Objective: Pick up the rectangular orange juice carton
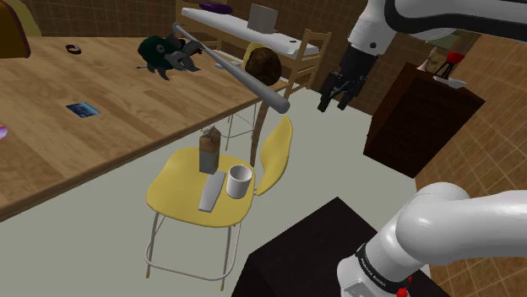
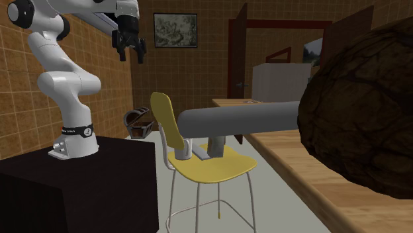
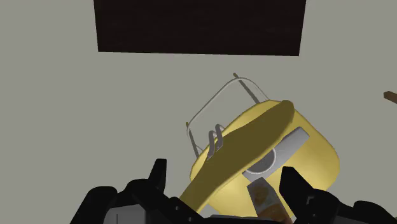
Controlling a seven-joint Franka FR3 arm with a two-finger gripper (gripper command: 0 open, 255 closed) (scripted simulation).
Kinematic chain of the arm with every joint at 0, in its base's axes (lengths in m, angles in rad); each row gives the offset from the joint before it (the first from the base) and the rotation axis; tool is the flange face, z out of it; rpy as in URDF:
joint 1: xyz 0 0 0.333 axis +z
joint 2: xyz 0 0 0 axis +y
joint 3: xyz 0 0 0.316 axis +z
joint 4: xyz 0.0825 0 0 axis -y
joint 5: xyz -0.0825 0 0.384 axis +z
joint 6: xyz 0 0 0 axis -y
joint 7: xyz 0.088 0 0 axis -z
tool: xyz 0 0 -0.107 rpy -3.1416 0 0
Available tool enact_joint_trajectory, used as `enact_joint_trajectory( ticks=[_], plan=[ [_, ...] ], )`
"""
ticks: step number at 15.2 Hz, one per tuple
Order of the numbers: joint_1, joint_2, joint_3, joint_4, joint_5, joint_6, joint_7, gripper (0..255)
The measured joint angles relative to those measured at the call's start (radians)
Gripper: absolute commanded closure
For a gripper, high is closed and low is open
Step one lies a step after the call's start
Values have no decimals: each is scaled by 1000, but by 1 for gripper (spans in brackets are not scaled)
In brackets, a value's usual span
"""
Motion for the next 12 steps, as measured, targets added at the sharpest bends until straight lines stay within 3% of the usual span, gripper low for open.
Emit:
enact_joint_trajectory(
  ticks=[4,12],
  plan=[
    [13,48,-4,-18,5,76,-27,0],
    [67,283,-5,-29,36,364,-124,0]
  ],
)
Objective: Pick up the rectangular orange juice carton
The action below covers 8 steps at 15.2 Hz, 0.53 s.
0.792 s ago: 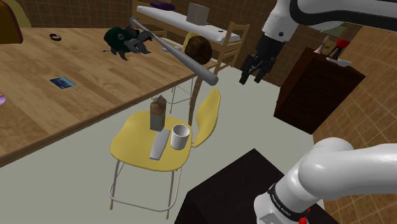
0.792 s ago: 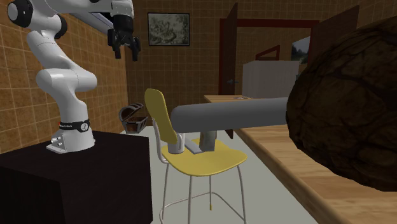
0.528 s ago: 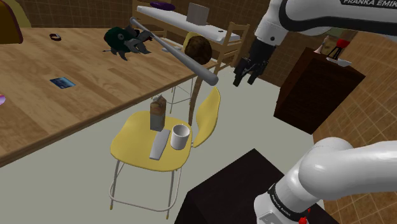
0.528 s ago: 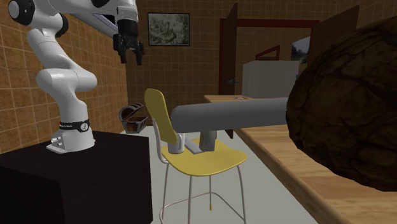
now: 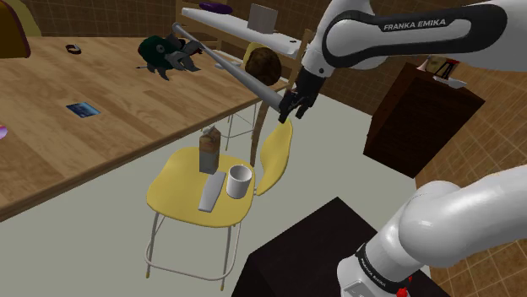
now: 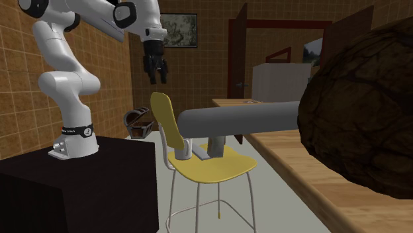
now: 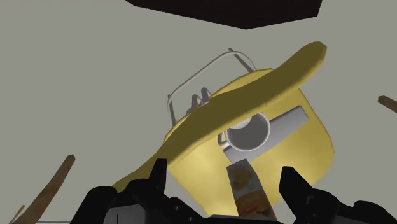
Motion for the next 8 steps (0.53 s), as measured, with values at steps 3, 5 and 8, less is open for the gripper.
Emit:
enact_joint_trajectory(
  ticks=[3,5,8],
  plan=[
    [23,89,5,13,16,92,-35,0],
    [34,144,4,45,26,132,-64,0],
    [53,225,7,92,41,214,-104,0]
  ],
)
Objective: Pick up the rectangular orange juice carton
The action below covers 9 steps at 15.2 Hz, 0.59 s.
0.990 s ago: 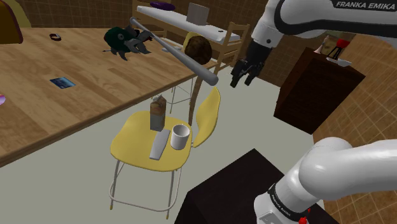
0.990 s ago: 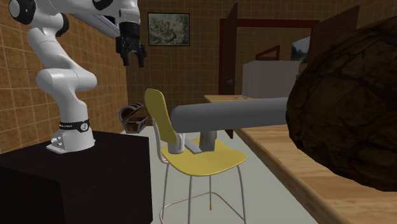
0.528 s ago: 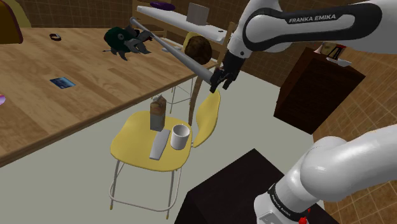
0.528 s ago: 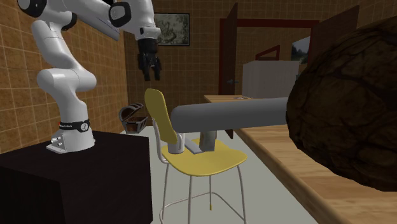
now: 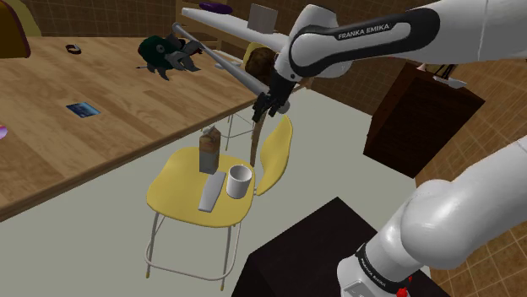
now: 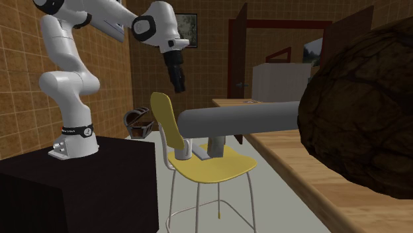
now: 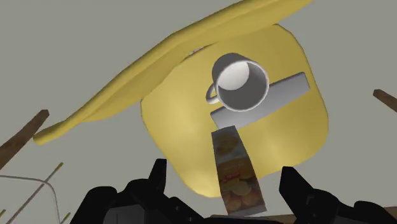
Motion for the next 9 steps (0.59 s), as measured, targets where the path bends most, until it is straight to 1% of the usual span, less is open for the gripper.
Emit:
enact_joint_trajectory(
  ticks=[1,4,9],
  plan=[
    [9,46,5,-1,9,33,-12,0],
    [28,170,16,53,29,104,-54,0],
    [47,353,36,165,58,199,-128,0]
  ],
)
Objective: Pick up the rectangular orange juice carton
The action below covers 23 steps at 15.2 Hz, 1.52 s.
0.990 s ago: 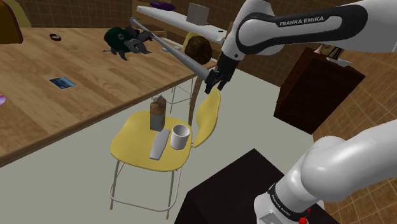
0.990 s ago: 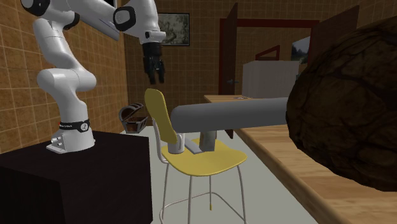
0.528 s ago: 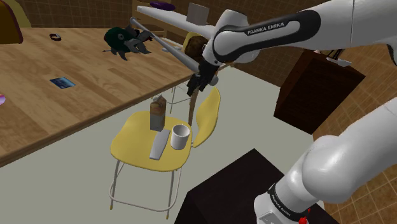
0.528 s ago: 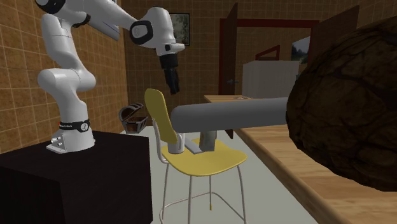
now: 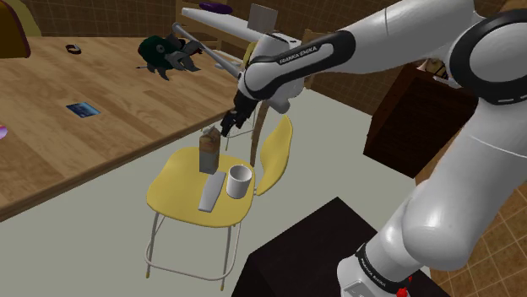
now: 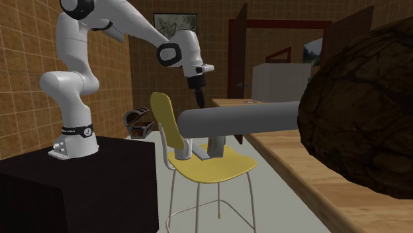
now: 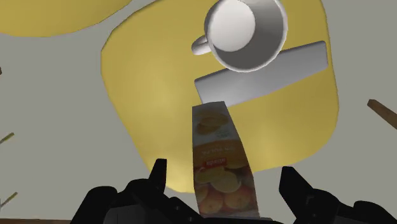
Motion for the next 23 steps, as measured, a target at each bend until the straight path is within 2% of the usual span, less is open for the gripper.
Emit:
enact_joint_trajectory(
  ticks=[4,12,13,23],
  plan=[
    [11,133,20,106,11,45,-47,0],
    [13,213,29,105,21,130,-68,0],
    [12,216,29,103,22,133,-70,255],
    [11,217,29,103,22,137,-71,255]
  ],
)
